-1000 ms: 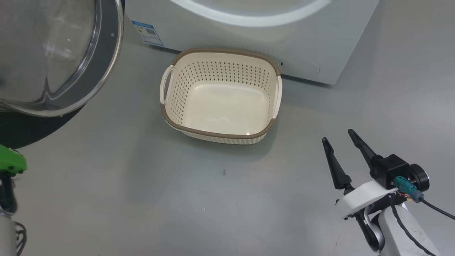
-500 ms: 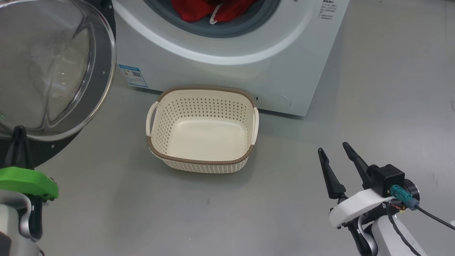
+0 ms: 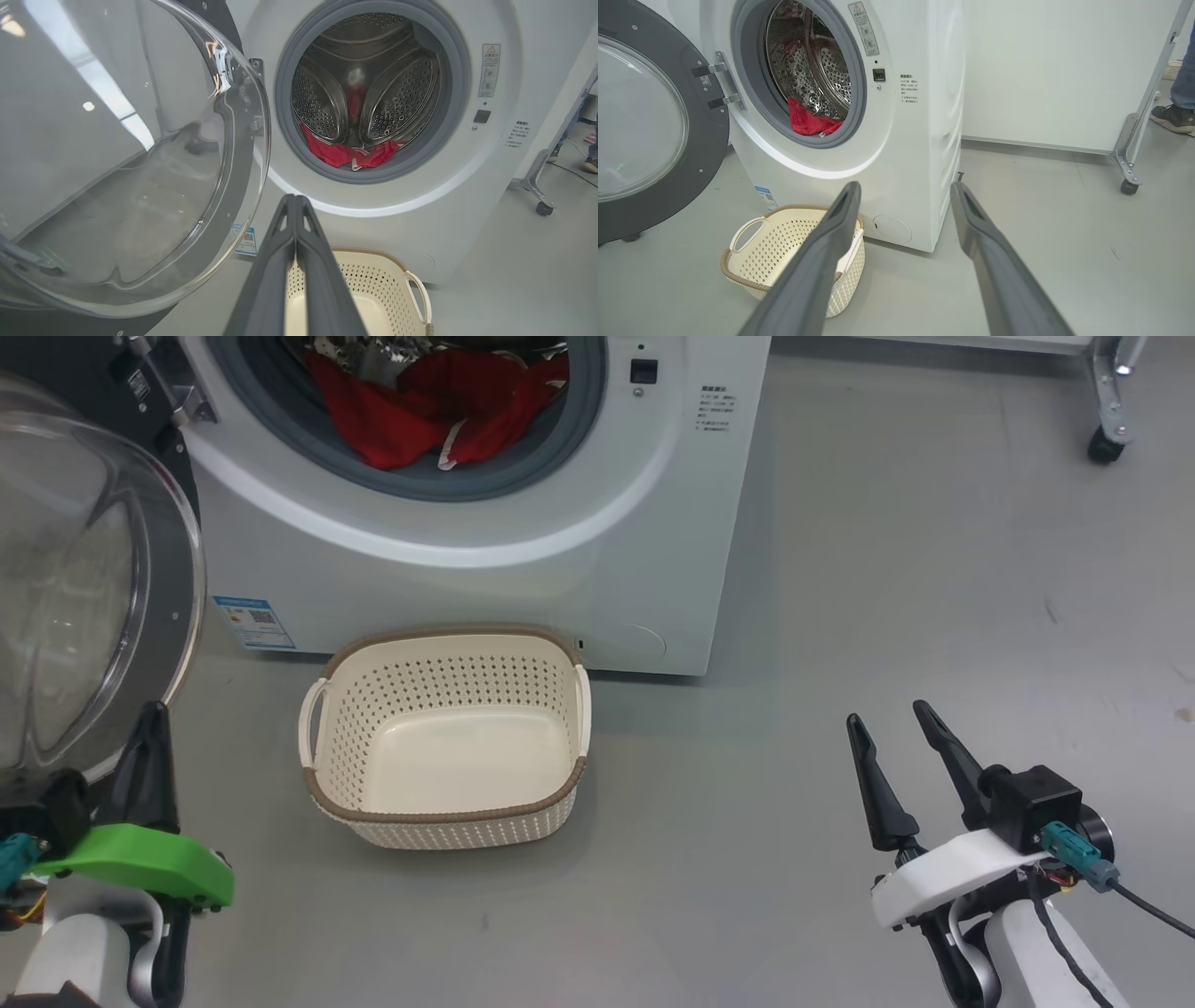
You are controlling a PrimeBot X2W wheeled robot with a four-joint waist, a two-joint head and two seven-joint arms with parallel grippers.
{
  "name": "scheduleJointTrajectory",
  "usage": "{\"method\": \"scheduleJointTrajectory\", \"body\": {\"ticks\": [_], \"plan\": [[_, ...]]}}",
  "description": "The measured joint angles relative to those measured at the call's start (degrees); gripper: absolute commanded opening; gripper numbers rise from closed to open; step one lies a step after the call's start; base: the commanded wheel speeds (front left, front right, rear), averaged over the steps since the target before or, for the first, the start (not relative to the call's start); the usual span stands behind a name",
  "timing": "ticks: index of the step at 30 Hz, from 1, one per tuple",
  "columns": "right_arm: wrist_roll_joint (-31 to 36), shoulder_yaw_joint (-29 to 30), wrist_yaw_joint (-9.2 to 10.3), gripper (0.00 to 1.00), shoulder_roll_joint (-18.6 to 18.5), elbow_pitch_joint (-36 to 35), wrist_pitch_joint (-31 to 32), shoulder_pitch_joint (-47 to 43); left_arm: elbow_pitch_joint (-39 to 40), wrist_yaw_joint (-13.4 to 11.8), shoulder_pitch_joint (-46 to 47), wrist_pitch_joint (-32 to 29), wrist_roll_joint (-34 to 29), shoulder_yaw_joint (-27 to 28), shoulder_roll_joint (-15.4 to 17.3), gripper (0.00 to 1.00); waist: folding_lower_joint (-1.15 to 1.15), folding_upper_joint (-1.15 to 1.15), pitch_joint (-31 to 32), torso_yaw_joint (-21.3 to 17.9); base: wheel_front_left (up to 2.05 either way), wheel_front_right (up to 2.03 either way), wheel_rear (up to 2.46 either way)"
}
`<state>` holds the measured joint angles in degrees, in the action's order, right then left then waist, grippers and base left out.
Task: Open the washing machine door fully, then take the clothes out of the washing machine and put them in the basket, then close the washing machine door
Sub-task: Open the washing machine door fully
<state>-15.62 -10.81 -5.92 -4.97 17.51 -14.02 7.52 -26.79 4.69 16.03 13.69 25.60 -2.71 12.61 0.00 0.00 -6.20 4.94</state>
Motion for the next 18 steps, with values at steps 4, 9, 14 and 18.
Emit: {"method": "scheduleJointTrajectory", "body": {"ticks": [4, 9, 14, 18], "plan": [[0.00, 0.57, 0.01, 1.00, 0.18, -1.19, -0.16, -0.06, 1.77, 0.18, -1.47, 0.07, 0.00, -0.46, -1.14, 0.00, 0.00, 0.00, 0.70, -1.98, 0.00, 0.00, 0.00], [0.00, 1.43, 0.11, 1.00, 0.22, -2.36, -0.16, -0.91, 4.24, 0.66, -2.83, 0.18, 0.09, -2.30, -3.25, 0.00, 0.00, 0.00, 1.11, -3.81, 0.00, 0.00, 0.00], [0.00, 2.31, 0.52, 1.00, 0.26, -3.31, -0.16, -1.40, 5.95, 1.15, -4.06, 0.49, 0.11, -3.70, -4.93, 0.52, 0.00, 0.00, 1.06, -4.41, 0.00, 0.00, 0.00], [0.02, 2.41, 0.51, 1.00, 0.44, -3.87, -0.16, -1.93, 7.01, 1.15, -5.20, 0.51, 0.11, -4.28, -5.67, 1.00, 0.00, 0.00, 0.91, -4.57, 0.00, 0.00, 0.00]]}}
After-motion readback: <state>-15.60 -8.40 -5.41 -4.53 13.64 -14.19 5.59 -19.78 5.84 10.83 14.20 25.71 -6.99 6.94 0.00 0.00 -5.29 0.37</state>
